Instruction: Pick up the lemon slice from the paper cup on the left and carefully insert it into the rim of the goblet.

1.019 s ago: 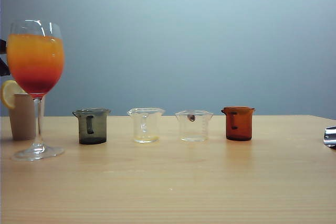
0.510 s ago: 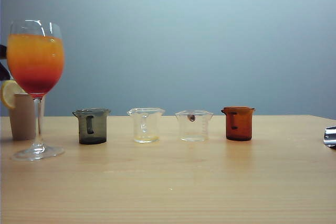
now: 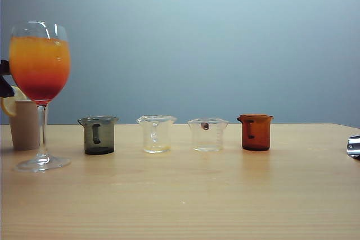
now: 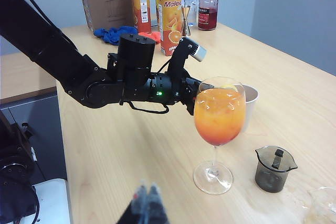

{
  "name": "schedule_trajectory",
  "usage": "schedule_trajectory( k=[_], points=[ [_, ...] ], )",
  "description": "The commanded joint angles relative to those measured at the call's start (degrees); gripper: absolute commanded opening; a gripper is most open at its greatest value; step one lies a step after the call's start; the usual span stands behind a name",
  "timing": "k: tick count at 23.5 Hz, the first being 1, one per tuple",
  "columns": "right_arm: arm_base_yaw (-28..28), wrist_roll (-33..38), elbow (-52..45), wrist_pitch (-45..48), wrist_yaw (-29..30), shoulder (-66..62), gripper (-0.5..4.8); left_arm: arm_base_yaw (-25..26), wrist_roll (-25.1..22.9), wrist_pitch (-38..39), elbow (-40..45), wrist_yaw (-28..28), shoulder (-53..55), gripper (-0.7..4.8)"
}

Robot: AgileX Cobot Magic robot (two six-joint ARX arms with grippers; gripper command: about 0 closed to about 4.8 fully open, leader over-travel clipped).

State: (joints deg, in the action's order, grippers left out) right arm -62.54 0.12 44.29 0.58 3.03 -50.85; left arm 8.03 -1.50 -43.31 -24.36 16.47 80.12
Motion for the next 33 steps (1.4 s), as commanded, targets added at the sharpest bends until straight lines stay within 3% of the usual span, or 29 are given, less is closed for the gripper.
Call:
schedule_trajectory(
  k=[1, 33],
  points=[
    [-0.02, -0.11, 0.24, 0.98, 0.11, 0.15, -0.05, 0.00, -0.04, -2.29, -0.28, 0.48, -0.09, 2.10],
    [0.00, -0.11, 0.22, 0.96, 0.11, 0.11, -0.05, -0.02, -0.02, -4.15, -0.68, 0.48, 1.57, 2.01]
  ],
)
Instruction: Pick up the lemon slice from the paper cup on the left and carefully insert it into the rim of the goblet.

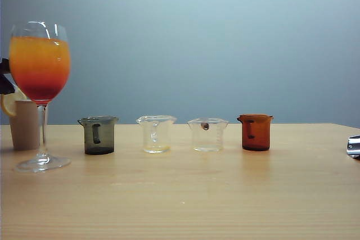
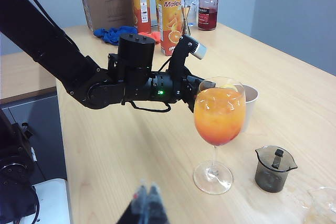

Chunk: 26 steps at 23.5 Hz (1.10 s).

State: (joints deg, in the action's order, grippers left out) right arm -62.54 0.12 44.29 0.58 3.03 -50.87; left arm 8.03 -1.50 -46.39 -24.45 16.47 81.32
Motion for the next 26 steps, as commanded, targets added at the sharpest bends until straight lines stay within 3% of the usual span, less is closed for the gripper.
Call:
schedule_trajectory(
  k=[1, 20, 22, 26],
  points=[
    [0.00, -0.11, 0.22, 0.96, 0.11, 0.13, -0.05, -0.04, -0.02, -1.14, -0.66, 0.48, 0.52, 2.01],
    [0.00, -0.11, 0.22, 0.94, 0.09, 0.11, -0.05, -0.07, -0.02, -0.61, -3.76, 1.77, 3.69, 2.00],
    [0.00, -0.11, 0.22, 0.92, 0.09, 0.11, -0.05, -0.07, -0.02, -0.61, -3.76, 1.77, 3.69, 1.69],
    [0.00, -0.11, 0.22, 0.94, 0.09, 0.11, -0.05, -0.07, -0.02, -0.61, -3.76, 1.77, 3.69, 1.69]
  ],
)
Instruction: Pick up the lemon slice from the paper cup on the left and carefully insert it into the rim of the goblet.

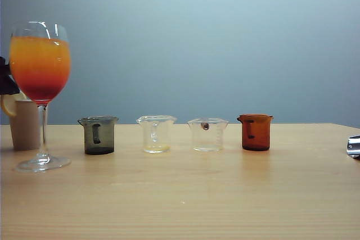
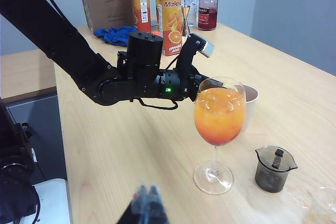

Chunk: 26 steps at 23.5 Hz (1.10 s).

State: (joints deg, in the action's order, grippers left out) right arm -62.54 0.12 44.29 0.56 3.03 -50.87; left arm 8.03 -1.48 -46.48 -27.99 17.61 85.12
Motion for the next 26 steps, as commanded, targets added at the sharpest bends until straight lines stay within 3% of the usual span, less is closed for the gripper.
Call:
schedule_trajectory(
  k=[1, 22, 26],
  points=[
    [0.00, -0.11, 0.22, 0.96, 0.09, 0.11, -0.05, -0.07, -0.04, -0.50, -0.22, 0.63, -0.11, 1.69],
    [0.00, -0.11, 0.24, 1.49, 0.11, 0.13, -0.05, -0.07, -0.07, 2.16, -0.22, 0.66, -0.11, 1.69],
    [0.00, -0.11, 0.24, 1.49, 0.11, 0.13, -0.05, -0.07, -0.07, 2.21, -0.22, 0.63, -0.11, 1.06]
  ],
)
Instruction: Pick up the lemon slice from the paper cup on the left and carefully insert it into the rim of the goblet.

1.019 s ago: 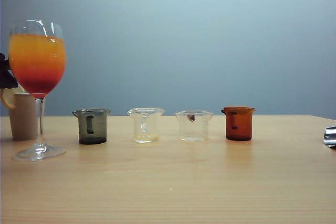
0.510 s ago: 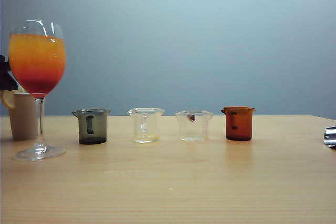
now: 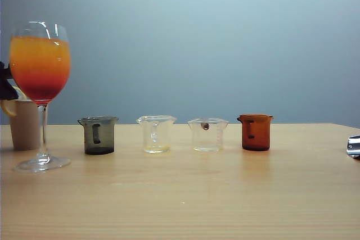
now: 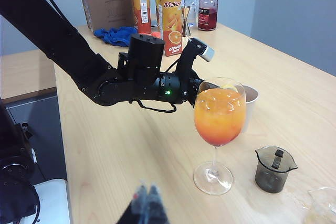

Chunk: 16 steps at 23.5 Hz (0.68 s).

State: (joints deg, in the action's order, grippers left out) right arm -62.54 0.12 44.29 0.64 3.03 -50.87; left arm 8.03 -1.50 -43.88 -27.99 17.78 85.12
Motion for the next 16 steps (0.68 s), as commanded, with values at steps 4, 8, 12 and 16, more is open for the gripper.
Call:
schedule_trajectory(
  k=[4, 8, 12, 16],
  points=[
    [0.00, -0.11, 0.24, 1.40, 0.11, 0.13, -0.05, -0.07, -0.04, -0.39, -0.22, 0.46, -0.11, 0.63],
    [0.00, -0.11, 0.24, 1.40, 0.11, 0.13, -0.05, -0.07, -0.04, -0.39, -0.22, 0.46, -0.11, 0.47],
    [0.00, -0.11, 0.22, 1.38, 0.11, 0.13, -0.05, -0.07, -0.07, -0.39, -0.22, 0.46, -0.11, 0.04],
    [0.00, -0.11, 0.24, 1.38, 0.09, 0.13, -0.05, -0.07, -0.04, -0.87, -0.22, 0.48, -0.11, -0.06]
  ],
)
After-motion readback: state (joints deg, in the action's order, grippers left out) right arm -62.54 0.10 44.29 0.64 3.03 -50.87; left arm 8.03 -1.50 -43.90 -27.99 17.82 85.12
